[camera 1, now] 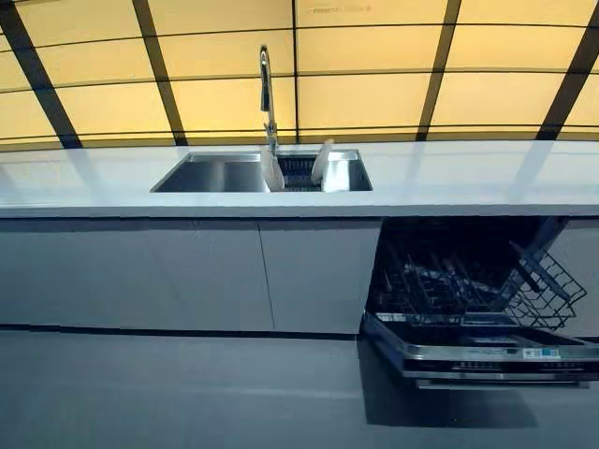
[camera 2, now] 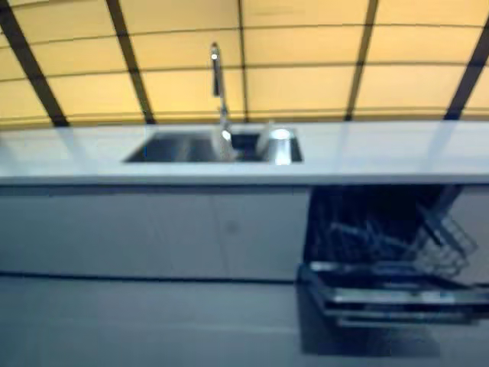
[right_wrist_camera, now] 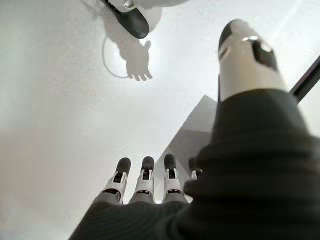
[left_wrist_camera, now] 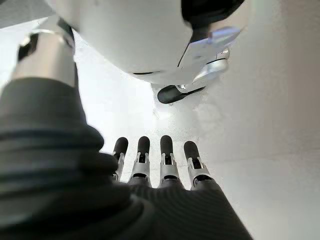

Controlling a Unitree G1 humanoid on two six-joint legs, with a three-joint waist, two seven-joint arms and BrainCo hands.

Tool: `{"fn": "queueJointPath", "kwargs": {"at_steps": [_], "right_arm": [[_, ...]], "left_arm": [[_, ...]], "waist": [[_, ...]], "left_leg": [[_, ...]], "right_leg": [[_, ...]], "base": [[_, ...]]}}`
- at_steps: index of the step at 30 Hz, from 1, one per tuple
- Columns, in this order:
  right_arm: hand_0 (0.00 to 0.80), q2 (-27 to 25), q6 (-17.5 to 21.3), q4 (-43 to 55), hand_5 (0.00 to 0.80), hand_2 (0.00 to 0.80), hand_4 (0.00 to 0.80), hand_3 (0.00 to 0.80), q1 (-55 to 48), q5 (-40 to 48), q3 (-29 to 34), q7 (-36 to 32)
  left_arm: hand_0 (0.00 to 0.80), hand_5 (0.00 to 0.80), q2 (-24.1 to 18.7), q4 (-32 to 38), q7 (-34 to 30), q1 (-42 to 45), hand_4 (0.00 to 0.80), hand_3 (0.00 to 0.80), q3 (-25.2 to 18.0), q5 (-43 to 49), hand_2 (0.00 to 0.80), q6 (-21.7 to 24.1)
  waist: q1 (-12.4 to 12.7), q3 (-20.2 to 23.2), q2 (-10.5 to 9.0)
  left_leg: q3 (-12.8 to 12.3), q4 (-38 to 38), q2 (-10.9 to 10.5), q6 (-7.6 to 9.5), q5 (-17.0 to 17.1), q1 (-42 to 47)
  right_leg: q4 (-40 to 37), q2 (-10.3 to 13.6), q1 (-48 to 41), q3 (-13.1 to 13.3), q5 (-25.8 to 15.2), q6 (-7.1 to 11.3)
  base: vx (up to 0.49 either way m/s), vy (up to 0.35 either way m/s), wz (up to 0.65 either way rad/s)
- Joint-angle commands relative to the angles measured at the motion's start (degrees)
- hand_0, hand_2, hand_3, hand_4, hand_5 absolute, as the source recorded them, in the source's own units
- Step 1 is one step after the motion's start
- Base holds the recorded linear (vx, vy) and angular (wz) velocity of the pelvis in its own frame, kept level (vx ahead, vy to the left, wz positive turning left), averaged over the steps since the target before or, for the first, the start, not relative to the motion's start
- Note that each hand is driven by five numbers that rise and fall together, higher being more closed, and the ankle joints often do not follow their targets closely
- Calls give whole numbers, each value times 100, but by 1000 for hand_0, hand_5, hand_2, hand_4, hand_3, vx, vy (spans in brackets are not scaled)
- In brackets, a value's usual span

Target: Take plates into dishwasher

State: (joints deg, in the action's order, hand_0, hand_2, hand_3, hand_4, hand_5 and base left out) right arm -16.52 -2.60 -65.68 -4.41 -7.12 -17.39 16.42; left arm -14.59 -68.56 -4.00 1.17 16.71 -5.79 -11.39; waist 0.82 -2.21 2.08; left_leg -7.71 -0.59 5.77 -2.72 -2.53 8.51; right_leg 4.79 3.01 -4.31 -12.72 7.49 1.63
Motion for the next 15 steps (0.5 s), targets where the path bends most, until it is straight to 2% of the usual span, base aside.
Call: {"fn": "queueJointPath", "kwargs": {"at_steps": [1,15], "right_arm": [[0,55,-15,-373,0,0,0,0,480,145,-75,3],[0,38,-76,-342,0,0,0,0,503,171,-86,-74]], "left_arm": [[0,0,-19,-180,48,-159,0,0,-282,-40,0,66],[0,0,-52,-168,-64,-150,0,0,-291,-162,0,-93]], "waist": [[-10,-105,-298],[-24,-155,-288]], "left_leg": [[-97,-400,-573,262,15,-127],[-107,-430,-568,257,43,-144]], "right_leg": [[-672,169,-127,-42,-771,482],[-703,147,-114,-6,-794,488]], "base": [[0,0,0],[-3,-2,-1]]}}
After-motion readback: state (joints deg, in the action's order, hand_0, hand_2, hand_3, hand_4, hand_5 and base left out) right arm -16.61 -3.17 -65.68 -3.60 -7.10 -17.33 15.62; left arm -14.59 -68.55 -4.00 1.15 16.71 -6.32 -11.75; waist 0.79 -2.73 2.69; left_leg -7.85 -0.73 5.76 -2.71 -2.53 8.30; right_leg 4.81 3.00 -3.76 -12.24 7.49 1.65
